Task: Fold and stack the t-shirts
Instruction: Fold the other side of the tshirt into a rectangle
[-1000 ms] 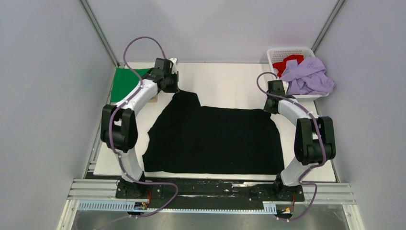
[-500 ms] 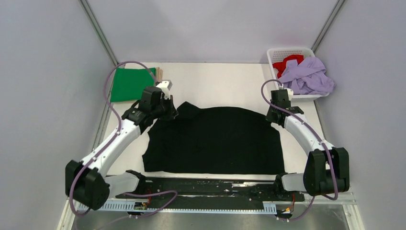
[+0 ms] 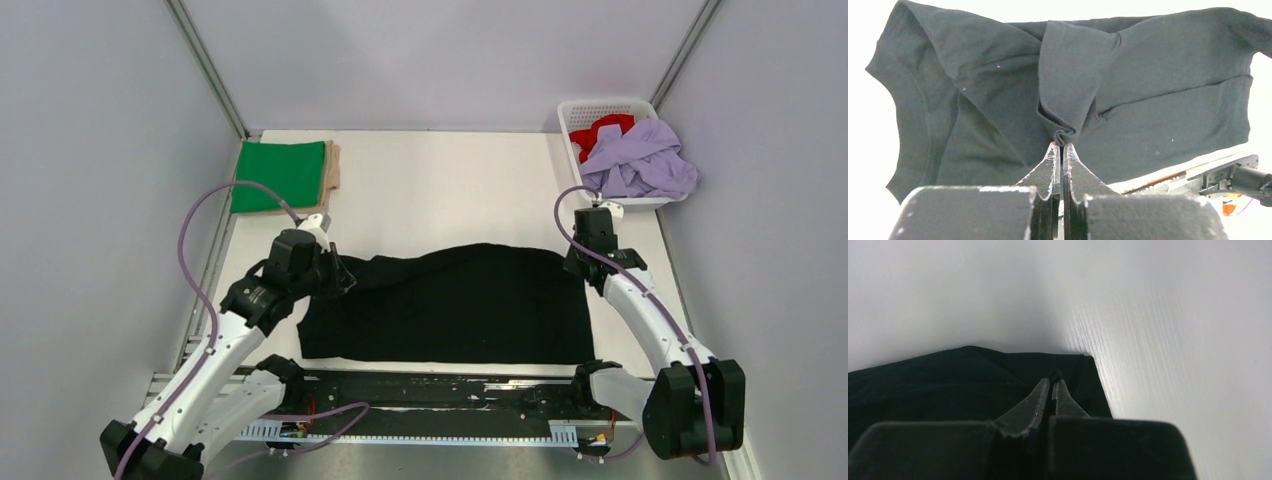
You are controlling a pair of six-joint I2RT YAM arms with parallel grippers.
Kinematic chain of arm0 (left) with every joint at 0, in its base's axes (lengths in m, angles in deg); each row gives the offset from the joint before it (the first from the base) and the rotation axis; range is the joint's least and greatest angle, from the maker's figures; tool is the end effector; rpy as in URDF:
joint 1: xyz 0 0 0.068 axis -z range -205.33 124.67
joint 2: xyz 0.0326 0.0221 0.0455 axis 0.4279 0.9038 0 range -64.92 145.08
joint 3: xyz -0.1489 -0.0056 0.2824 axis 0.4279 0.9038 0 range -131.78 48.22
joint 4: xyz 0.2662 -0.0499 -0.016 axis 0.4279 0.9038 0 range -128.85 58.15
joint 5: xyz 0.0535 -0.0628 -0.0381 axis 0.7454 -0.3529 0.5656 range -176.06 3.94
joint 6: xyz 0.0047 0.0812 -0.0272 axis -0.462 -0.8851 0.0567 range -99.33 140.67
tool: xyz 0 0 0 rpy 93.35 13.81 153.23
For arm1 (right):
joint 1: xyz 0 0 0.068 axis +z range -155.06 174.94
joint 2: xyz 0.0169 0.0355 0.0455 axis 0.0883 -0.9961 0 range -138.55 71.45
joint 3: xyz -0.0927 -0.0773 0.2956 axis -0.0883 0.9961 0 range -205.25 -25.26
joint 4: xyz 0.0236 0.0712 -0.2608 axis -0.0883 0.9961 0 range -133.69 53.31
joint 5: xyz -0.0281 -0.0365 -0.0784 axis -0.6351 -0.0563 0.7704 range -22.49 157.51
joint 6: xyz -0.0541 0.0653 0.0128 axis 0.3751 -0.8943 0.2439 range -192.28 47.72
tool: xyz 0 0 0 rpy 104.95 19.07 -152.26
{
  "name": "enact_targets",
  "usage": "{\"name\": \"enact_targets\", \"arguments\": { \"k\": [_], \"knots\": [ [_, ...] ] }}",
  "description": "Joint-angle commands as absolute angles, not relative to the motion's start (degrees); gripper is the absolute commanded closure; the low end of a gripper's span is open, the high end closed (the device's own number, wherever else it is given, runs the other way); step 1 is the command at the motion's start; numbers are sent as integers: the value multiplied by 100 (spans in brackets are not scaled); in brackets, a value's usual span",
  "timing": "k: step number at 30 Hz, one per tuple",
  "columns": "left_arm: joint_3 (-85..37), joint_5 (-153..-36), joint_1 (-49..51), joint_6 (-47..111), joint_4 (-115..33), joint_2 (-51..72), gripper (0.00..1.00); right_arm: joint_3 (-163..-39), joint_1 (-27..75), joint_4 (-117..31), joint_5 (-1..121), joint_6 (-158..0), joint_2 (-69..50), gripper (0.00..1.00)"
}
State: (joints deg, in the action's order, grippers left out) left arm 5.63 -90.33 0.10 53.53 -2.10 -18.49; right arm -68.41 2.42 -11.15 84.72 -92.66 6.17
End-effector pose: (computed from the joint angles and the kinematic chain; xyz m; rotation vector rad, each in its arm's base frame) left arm 0.1578 -0.0812 0.2849 -0.1121 2.3512 -0.6040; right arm 0.2344 0.0083 0.2368 0.3954 2.4403 -0.1732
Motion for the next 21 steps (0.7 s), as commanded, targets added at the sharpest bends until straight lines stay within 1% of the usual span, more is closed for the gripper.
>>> {"name": "enact_targets", "arguments": {
  "k": [1,3,10,13,14,15,17,21],
  "knots": [
    [614,-8837,33,5881,443,-2409,100,-6694,242,-1424,8977,-8953,1159,100],
    [712,-8801,31,6001,661,-2589,100,-6556,241,-1601,9102,-8679,1383,100],
    [912,-8664,32,6384,1015,-2790,100,-5977,249,-2170,8855,-7681,2027,100],
    [923,-8625,33,6564,1194,-2845,100,-5903,246,-2208,9133,-7611,2075,100],
    [930,-8624,33,6597,1225,-2869,100,-5901,245,-2213,9126,-7605,2063,98],
    [957,-8624,33,6658,1297,-2890,100,-5913,241,-2213,9037,-7582,2031,94],
    [1006,-8648,33,6766,1363,-2946,100,-5909,244,-2207,8878,-7523,1985,90],
    [1095,-8676,42,7056,1630,-3139,99,-5848,248,-2221,9144,-7437,2075,91]
  ]
}}
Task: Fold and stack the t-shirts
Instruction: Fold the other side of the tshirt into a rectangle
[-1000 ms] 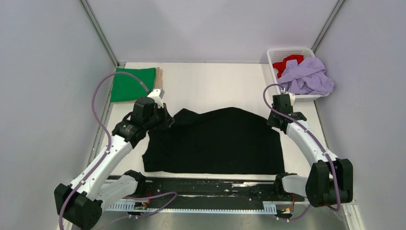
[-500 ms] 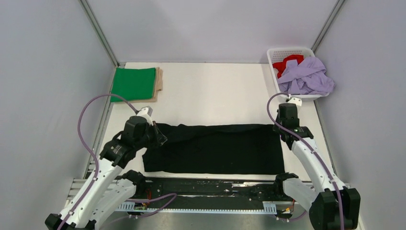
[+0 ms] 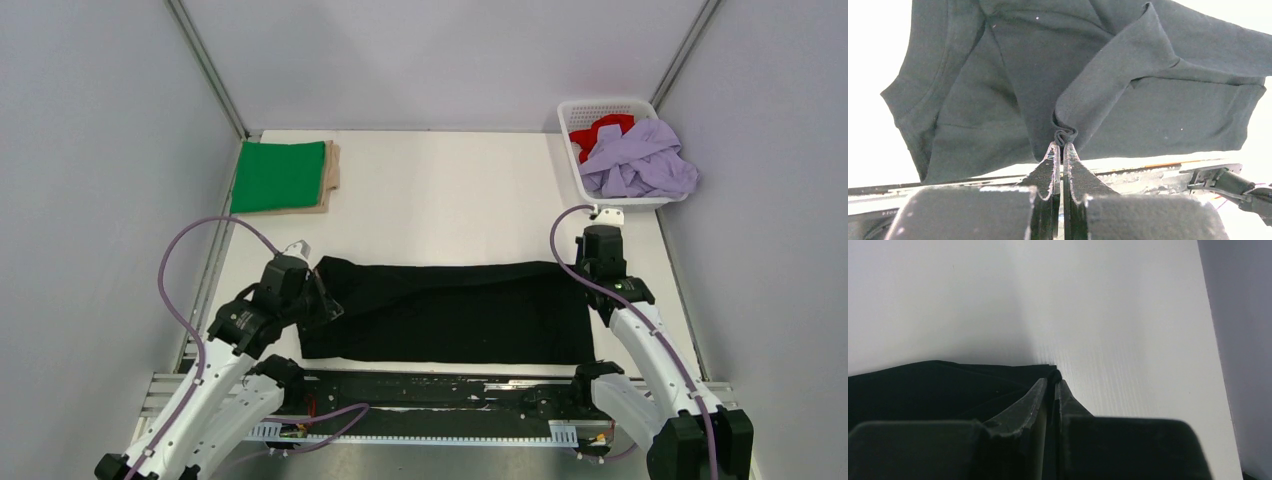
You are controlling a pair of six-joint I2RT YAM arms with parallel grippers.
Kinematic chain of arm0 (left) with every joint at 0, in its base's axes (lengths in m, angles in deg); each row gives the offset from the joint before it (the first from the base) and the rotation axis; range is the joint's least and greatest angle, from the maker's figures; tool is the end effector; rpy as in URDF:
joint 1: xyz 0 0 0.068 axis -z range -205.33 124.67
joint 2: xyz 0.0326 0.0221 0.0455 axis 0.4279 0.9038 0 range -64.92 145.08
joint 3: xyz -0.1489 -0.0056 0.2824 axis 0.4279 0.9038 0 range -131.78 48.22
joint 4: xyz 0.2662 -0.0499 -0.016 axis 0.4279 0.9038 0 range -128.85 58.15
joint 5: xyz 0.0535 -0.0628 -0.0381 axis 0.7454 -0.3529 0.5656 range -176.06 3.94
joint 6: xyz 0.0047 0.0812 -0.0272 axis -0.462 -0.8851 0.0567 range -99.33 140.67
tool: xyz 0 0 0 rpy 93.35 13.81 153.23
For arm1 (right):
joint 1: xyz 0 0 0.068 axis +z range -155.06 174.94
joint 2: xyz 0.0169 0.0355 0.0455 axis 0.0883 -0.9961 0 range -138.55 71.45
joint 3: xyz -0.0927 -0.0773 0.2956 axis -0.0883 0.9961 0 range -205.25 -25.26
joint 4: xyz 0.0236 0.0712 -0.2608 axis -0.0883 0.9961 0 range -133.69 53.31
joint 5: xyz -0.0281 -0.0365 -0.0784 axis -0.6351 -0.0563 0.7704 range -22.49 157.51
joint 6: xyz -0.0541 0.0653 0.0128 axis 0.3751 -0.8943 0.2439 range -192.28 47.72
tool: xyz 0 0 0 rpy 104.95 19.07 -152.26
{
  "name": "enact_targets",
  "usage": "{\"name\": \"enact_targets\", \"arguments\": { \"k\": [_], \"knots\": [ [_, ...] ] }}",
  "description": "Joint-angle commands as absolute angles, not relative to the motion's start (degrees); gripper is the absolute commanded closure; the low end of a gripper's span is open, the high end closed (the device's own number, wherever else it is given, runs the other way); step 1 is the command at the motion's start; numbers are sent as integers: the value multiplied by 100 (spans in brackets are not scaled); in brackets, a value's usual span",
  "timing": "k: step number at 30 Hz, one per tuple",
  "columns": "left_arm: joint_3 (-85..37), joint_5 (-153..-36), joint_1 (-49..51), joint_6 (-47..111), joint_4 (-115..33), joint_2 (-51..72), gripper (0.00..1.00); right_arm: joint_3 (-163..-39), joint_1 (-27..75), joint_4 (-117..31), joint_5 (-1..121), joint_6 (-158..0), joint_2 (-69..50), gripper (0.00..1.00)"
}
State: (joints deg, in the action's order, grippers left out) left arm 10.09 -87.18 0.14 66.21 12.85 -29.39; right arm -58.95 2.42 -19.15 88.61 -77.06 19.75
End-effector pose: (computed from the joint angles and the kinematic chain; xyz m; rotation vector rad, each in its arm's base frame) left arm 0.1047 -0.0514 0.2531 -0.4288 2.4765 -0.5643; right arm 0.1967 -0.0016 0.2386 0.1318 2.2685 -0.3130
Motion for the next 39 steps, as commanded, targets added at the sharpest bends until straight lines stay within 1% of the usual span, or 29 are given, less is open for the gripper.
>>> {"name": "enact_targets", "arguments": {
  "k": [1,3,4,5,6,7,8,9,10,11,12,13,14,16,19,21,22,24,27,29,33,39],
  "knots": [
    [1159,-8694,42,7106,1681,-3185,99,-5836,241,-2209,9225,-7431,2126,92],
    [1290,-8843,42,7237,1824,-3326,94,-5823,242,-2201,9352,-7419,2276,91],
    [1324,-8953,42,7310,1965,-3437,93,-5829,248,-2165,9359,-7428,2386,89],
    [1390,-9011,42,7325,2139,-3493,90,-5807,249,-2151,9327,-7423,2530,81],
    [1405,-9019,42,7341,2234,-3598,87,-5784,256,-2142,9270,-7395,2703,77],
    [1399,-9050,42,7350,2415,-3643,85,-5752,250,-2143,9263,-7389,2883,78],
    [1401,-9118,42,7341,2460,-3723,78,-5718,251,-2137,9347,-7432,3107,77],
    [1396,-9266,42,7327,2482,-3763,73,-5698,255,-2136,9447,-7483,3247,66],
    [1386,-9322,42,7296,2485,-3821,58,-5691,250,-2146,9561,-7567,3389,36],
    [1337,-9405,42,7228,2482,-3830,51,-5696,254,-2145,9681,-7638,3506,2],
    [1299,-9453,46,7183,2480,-3803,36,-5706,250,-2146,9784,-7685,3599,0],
    [1177,-9604,43,7044,2461,-3772,28,-5708,249,-2136,9897,-7769,3708,0],
    [1110,-9703,42,6964,2439,-3685,8,-5707,249,-2136,10026,-7883,3815,0],
    [862,-9856,42,6773,2392,-3532,1,-5699,254,-2156,10236,-8122,4004,0],
    [564,-9730,42,6491,1909,-3229,0,-5694,249,-2212,10848,-8984,4186,0],
    [552,-9737,42,6364,1214,-2854,0,-5678,242,-2214,11042,-10178,4276,0],
    [579,-9752,42,6351,958,-2678,0,-5699,243,-2226,10663,-10333,4310,0],
    [582,-9910,42,6240,-82,-1884,0,-5804,244,-2307,9673,-10364,4243,0],
    [342,-9950,42,5928,-683,-281,0,-5892,242,-2423,8250,-10079,3914,0],
    [109,-9879,42,5702,-924,537,0,-5941,245,-2345,7741,-9981,3666,0],
    [29,-9874,42,5475,-1516,1404,0,-5896,245,-2282,7244,-10014,3416,0],
    [248,-10031,61,5403,-1928,2146,0,-5857,242,-2283,7369,-9873,3437,0]
  ]
}}
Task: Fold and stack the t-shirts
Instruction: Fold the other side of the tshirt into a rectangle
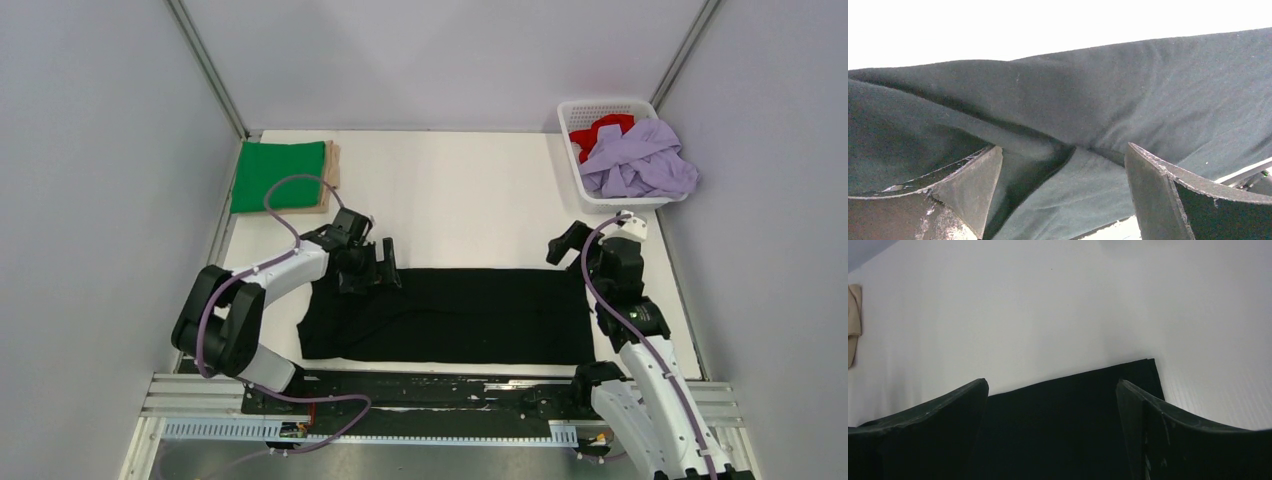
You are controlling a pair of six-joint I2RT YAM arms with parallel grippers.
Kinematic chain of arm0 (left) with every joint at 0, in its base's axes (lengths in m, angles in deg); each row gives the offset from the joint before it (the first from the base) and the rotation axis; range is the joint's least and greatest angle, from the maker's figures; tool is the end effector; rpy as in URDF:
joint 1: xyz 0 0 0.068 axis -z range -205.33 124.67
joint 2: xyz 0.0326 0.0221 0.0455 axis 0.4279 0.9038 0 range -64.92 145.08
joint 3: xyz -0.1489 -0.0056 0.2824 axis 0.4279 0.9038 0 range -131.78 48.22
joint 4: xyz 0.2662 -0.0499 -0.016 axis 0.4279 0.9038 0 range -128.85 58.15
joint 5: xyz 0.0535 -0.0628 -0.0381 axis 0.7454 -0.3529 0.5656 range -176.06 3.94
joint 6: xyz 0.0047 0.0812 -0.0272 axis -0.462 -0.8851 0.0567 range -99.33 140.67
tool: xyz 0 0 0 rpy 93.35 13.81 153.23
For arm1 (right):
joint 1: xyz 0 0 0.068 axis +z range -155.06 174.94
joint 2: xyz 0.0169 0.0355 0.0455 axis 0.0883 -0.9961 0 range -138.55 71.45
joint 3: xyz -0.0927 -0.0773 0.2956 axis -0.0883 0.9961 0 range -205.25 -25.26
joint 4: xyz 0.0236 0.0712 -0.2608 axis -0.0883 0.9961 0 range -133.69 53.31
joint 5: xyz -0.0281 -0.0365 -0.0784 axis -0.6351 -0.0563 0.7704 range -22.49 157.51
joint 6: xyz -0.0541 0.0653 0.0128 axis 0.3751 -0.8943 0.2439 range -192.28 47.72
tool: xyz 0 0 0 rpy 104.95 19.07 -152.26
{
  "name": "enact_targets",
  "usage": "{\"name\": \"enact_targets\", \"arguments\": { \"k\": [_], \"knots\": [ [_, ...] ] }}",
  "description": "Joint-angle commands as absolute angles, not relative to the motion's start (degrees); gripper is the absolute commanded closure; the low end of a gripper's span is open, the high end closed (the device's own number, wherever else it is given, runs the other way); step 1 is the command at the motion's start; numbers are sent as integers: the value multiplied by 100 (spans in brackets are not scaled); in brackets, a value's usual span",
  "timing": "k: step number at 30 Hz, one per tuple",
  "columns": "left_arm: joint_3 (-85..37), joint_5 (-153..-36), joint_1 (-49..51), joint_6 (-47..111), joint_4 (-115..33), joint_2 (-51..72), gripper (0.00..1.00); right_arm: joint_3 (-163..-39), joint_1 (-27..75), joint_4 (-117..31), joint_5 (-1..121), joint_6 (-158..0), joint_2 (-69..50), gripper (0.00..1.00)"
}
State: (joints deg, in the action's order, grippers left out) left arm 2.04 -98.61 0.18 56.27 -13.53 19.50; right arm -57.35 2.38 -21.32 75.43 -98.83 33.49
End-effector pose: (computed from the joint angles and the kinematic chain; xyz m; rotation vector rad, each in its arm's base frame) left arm 0.2576 -0.1410 0.1804 -0.1736 2.7887 -0.5980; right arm 0.1656 0.0112 0.2685 0.4267 2.0213 0.2243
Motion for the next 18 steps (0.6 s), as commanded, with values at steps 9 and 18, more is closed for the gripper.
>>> {"name": "enact_targets", "arguments": {
  "k": [9,18],
  "knots": [
    [657,-10317,604,5415,-1620,1463,0,-5760,241,-2284,7692,-9900,3599,0],
    [520,-9809,941,5519,-808,799,0,-5708,242,-2284,7696,-9918,3581,0]
  ]
}}
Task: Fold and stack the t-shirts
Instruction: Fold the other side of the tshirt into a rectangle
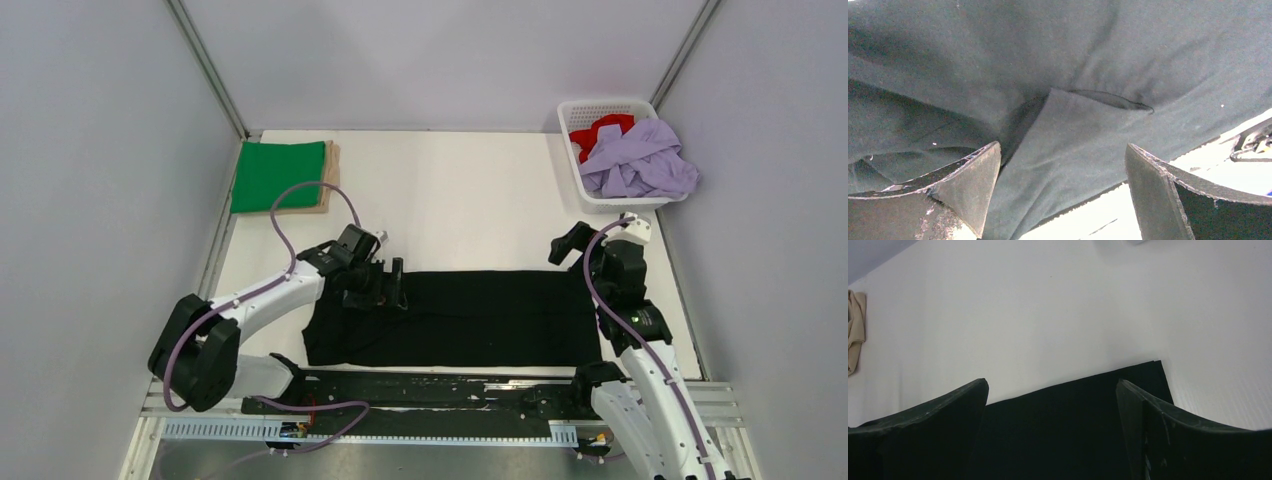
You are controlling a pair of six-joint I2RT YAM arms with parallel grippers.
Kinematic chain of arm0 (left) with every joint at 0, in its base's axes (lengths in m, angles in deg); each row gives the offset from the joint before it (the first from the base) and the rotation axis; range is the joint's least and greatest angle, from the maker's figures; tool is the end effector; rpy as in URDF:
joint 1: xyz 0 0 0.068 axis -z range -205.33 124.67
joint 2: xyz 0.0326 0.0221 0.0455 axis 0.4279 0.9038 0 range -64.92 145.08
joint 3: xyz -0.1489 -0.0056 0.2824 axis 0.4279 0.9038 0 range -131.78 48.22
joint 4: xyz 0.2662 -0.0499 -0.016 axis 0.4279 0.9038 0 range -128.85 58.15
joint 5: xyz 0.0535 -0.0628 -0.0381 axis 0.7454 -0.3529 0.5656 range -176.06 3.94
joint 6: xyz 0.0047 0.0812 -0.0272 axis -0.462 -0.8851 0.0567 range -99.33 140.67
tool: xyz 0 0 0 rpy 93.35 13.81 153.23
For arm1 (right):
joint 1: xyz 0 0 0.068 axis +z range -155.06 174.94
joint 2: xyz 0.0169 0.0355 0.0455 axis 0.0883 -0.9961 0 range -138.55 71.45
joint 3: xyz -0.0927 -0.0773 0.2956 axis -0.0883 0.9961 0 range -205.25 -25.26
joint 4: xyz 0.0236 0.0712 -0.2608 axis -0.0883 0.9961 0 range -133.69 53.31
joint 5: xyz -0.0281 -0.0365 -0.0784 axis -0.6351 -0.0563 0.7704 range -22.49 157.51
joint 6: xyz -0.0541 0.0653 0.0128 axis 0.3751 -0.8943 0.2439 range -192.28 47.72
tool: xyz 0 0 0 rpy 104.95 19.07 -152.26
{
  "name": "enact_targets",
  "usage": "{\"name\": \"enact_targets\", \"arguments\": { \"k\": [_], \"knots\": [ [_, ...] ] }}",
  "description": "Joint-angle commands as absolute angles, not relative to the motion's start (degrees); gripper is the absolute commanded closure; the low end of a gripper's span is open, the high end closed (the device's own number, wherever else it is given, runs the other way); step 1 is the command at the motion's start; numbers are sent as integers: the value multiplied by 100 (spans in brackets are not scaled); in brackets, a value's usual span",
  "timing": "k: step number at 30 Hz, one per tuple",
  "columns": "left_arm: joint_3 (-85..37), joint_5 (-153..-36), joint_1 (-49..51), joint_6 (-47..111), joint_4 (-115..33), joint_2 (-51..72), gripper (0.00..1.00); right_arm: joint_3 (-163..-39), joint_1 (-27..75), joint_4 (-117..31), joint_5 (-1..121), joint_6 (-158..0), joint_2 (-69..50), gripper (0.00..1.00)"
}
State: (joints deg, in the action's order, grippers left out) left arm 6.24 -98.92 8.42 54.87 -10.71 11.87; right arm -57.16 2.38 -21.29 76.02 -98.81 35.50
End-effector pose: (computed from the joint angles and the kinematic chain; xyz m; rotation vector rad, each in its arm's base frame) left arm 0.2067 -0.1583 0.1889 0.0652 2.8045 -0.6390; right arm 0.1600 0.0096 0.2722 0.4291 1.9881 0.2233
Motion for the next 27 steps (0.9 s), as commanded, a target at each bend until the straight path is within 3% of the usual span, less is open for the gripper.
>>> {"name": "enact_targets", "arguments": {
  "k": [1,17,27],
  "knots": [
    [499,-9849,1007,5547,-817,774,0,-5712,246,-2282,7706,-9920,3579,0],
    [347,-9652,1874,5770,-847,875,0,-5707,241,-2276,7698,-9920,3650,0],
    [194,-9815,2931,5307,-894,932,0,-5750,243,-2277,7297,-9828,3451,0]
  ]
}}
